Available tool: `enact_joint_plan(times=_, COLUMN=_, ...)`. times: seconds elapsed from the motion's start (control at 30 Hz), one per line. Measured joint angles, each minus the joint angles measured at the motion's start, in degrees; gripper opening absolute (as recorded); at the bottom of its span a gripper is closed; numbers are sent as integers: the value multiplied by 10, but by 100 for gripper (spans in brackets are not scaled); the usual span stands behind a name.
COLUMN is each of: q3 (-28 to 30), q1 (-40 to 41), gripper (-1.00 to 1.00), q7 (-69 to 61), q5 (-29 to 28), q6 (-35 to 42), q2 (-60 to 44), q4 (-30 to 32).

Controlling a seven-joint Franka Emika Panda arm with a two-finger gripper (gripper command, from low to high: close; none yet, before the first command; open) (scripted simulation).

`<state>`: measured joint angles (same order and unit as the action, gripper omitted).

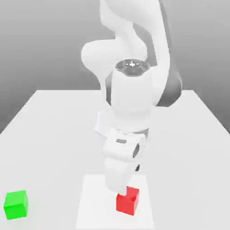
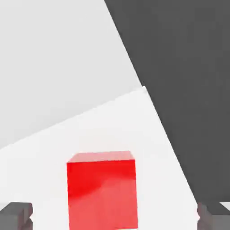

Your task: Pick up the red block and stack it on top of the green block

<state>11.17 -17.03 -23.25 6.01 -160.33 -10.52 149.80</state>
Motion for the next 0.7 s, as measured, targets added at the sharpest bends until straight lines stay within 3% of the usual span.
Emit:
enact_joint_plan(times=0.1, q3=-30, q1=23, gripper=0, q7=-26, q5=31, q6=-51, q2=-62, q4=-9)
enact_joint_plan(times=0.13, q3=-37, q1=29, gripper=-100, q7=-30, q5=37, q6=-61, q2=-75, q4=-11)
enact_joint_plan(times=0.37, q3=-36, q1=28, gripper=-100, q7=-31, q5=38, q6=-59, q2=-74, q4=-11)
enact_joint_plan(times=0.53, q3=-7, q1=10, gripper=-100, q7=9, q5=-16, q6=16, q2=17, q4=4)
enact_joint_plan(times=0.7, q3=66, q1=69, gripper=-100, q7=66, q5=1, q6=74, q2=17, q4=-45)
